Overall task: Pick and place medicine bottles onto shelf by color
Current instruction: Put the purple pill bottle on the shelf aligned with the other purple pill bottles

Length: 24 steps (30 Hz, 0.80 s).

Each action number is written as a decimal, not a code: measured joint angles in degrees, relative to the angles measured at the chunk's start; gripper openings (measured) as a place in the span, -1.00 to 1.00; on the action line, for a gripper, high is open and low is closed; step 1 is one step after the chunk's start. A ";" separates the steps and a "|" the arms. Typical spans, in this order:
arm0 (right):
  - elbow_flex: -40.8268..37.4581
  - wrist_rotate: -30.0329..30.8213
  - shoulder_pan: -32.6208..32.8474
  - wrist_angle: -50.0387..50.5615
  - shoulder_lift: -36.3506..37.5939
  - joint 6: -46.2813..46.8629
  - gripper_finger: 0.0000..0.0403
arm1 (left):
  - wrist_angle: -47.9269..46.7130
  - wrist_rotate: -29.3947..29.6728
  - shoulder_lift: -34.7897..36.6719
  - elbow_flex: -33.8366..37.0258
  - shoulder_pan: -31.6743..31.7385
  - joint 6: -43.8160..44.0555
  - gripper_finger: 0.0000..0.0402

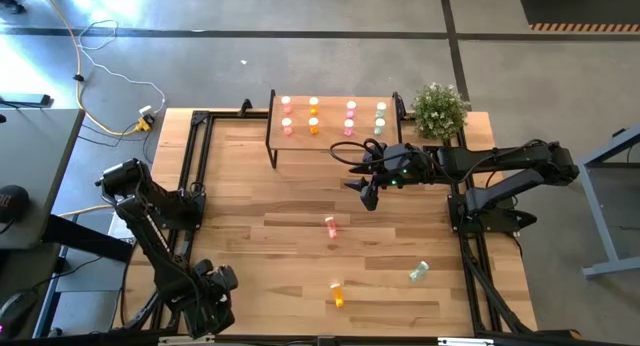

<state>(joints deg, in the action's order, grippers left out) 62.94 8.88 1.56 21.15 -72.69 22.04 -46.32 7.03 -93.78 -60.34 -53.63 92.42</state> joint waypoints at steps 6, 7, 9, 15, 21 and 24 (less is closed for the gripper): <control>0.00 0.00 -0.02 0.00 0.00 0.00 0.00 | 0.02 0.06 0.00 0.46 -0.08 0.01 0.01; 0.00 0.00 -0.02 0.00 0.00 0.00 0.00 | 0.04 0.04 0.00 0.88 -0.08 0.21 0.00; 0.00 0.00 -0.02 0.00 0.00 0.00 0.00 | 1.21 -0.41 -0.07 1.99 -0.08 0.47 -0.02; 0.00 0.00 0.00 0.00 0.00 0.00 0.00 | 3.23 -1.29 -0.11 2.93 -0.08 0.44 -0.09; 0.00 0.00 -0.02 0.00 0.00 0.00 0.00 | 3.21 -0.96 -0.11 2.95 -0.08 -0.62 -0.18; 0.00 0.00 0.00 0.00 0.00 0.00 0.00 | 3.25 -1.03 -0.11 2.95 -0.06 -1.64 -0.27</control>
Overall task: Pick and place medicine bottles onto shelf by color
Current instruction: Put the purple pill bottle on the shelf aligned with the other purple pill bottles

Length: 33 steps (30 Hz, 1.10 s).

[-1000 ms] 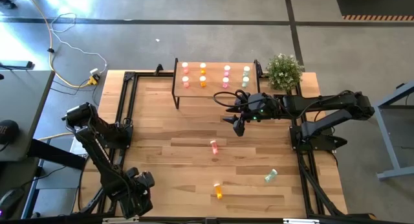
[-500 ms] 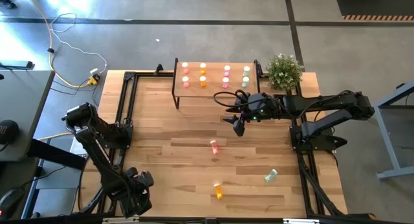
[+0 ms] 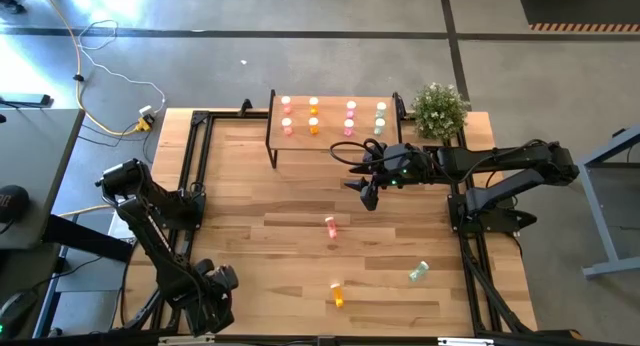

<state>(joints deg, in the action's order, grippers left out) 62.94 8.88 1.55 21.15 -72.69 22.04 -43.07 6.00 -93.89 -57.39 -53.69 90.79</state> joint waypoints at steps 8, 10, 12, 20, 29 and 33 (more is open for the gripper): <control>0.00 0.00 -0.01 0.00 0.00 0.00 0.00 | 0.64 0.51 0.00 0.00 0.00 -1.44 -0.49; 0.00 0.00 0.00 0.00 0.00 0.00 0.00 | 0.77 0.52 0.00 0.00 -0.02 -1.42 -0.49; 0.00 0.00 -0.01 0.00 0.00 0.00 0.00 | 0.83 0.46 0.00 0.00 0.00 -1.42 -0.46; 0.00 -5.74 0.00 0.00 0.00 -0.04 0.00 | 0.81 -0.17 0.00 -2.24 2.02 -6.00 -0.45; 0.00 -18.06 0.01 0.00 0.00 0.55 0.00 | 0.85 1.57 0.02 -7.09 11.45 -22.90 -0.44; 0.00 -20.13 0.01 0.00 0.00 0.52 0.00 | 0.88 1.81 0.02 -8.96 16.61 -31.95 -0.45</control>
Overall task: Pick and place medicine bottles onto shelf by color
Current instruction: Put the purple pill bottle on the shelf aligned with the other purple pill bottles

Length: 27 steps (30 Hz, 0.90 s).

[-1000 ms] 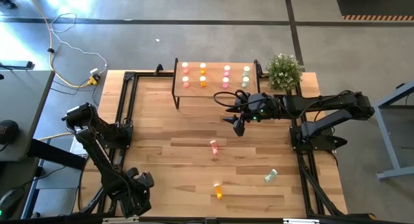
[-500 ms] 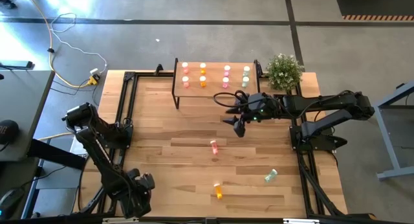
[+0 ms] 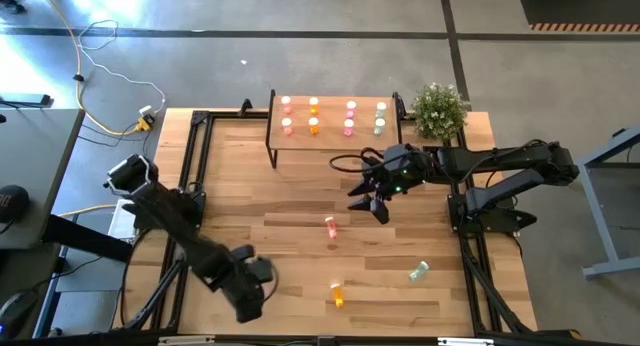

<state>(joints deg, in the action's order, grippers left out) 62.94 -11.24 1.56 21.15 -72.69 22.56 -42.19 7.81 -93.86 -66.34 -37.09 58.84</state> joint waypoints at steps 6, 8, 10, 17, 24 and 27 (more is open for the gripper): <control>0.00 -1.47 0.11 -1.24 0.02 -1.06 0.00 | 0.02 0.59 0.00 -2.87 8.41 -14.63 -0.45; 0.00 -1.47 0.11 -2.00 0.02 -1.19 0.00 | 0.02 0.52 0.00 -3.97 11.27 -19.95 -0.45; 0.00 -1.50 0.11 -2.74 0.02 -1.44 0.00 | 0.04 0.53 0.00 -5.10 13.96 -25.02 -0.45; 0.00 -3.07 0.11 -3.04 0.02 -3.00 0.00 | 0.04 0.29 0.00 -9.82 22.17 -42.43 -0.45; 0.00 -3.80 0.11 -3.04 0.02 -5.71 0.00 | 0.11 0.29 0.02 -15.14 28.97 -58.14 -0.45; 0.00 -3.67 0.11 -3.04 0.02 -7.77 0.00 | 0.09 0.29 0.02 -17.07 31.43 -64.04 -0.45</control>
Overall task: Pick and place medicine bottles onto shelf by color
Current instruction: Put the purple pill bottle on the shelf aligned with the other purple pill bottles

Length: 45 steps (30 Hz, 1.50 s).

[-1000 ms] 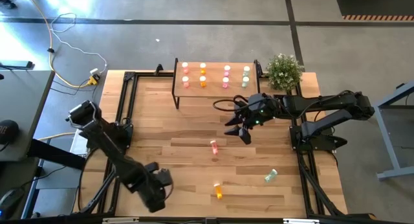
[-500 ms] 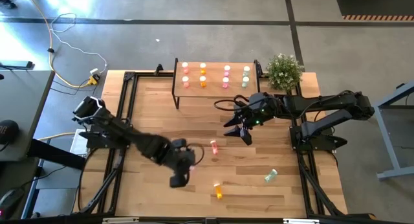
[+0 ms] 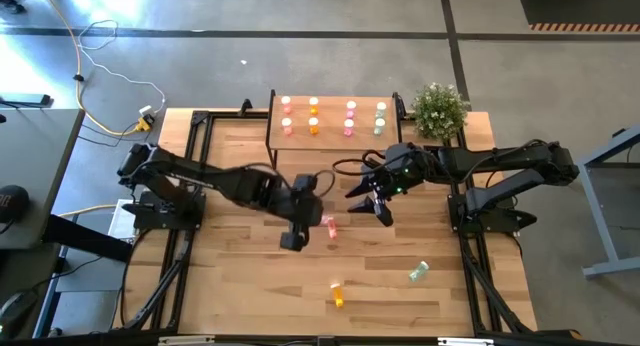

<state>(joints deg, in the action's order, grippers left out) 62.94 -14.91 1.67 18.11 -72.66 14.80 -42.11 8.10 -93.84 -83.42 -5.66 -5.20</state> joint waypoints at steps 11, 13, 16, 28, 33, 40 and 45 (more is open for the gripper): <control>0.00 1.27 -1.21 -2.07 -1.44 1.63 0.00 | 3.79 -2.96 0.04 -3.57 6.38 -16.45 -0.44; 0.00 1.28 -1.68 -1.92 -2.31 1.65 0.00 | 4.70 -2.99 0.04 -3.63 6.99 -18.79 -0.44; 0.00 1.99 -2.30 -1.85 -3.49 1.65 0.00 | 5.92 -3.09 0.04 -3.63 7.58 -22.08 -0.44; -0.02 -0.18 -4.33 -2.12 -4.48 1.85 0.00 | 7.09 -3.34 0.04 -3.63 8.28 -28.65 -0.44; -0.02 -0.61 -4.35 -2.62 -5.41 1.85 0.00 | 9.29 -3.31 0.04 -3.61 9.04 -28.69 -0.44; -0.02 -0.32 -4.31 -2.47 -5.44 1.82 -0.02 | 8.71 -3.39 0.04 -3.61 9.08 -30.59 -0.44; -0.02 -0.18 -4.36 -1.68 -5.44 1.83 -0.18 | 8.92 -3.41 0.04 -3.61 9.08 -31.51 -0.44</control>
<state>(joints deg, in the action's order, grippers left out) 62.92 -15.08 -2.69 16.43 -78.11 16.63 -33.19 4.69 -93.80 -87.02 3.42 -36.71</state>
